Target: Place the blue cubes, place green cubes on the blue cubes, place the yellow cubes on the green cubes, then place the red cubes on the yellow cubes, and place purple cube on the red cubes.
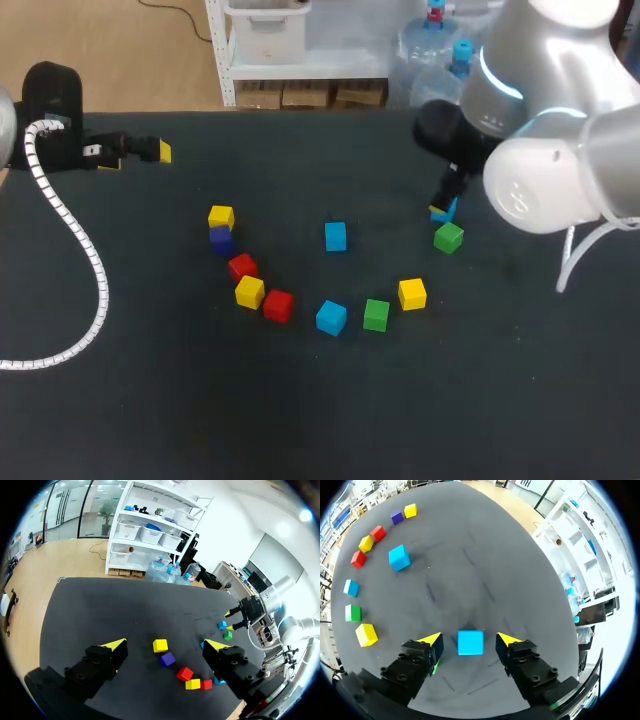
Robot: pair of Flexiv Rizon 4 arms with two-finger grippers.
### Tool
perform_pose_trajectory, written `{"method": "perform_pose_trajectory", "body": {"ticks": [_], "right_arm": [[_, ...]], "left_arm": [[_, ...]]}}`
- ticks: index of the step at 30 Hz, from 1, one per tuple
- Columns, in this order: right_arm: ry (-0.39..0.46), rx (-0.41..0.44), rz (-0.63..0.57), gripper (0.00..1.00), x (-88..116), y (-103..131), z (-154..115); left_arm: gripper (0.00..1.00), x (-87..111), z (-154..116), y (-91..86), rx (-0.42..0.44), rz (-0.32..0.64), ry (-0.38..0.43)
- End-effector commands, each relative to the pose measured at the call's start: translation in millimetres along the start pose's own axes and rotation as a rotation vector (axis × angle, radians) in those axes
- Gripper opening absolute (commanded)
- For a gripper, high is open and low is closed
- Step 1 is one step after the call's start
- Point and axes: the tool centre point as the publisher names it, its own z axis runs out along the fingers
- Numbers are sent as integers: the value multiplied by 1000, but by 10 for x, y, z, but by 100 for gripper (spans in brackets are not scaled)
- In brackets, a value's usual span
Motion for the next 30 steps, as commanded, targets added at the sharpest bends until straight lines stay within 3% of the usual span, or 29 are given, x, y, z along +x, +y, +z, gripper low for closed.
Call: {"method": "perform_pose_trajectory", "body": {"ticks": [1, 3, 5, 30], "right_arm": [[-3, 1, -2, 65, 31, 11, 21], [-2, -1, -3, 54, 44, 6, 40], [-1, -3, -5, 50, 56, 1, 67], [14, -17, -8, 50, 204, -3, 230]], "left_arm": [[100, 8, 3, 16, 6, 1, -4], [100, 8, 3, 16, 6, 1, -4], [100, 8, 3, 16, 6, 1, -4], [100, 8, 3, 16, 6, 1, -4]]}}
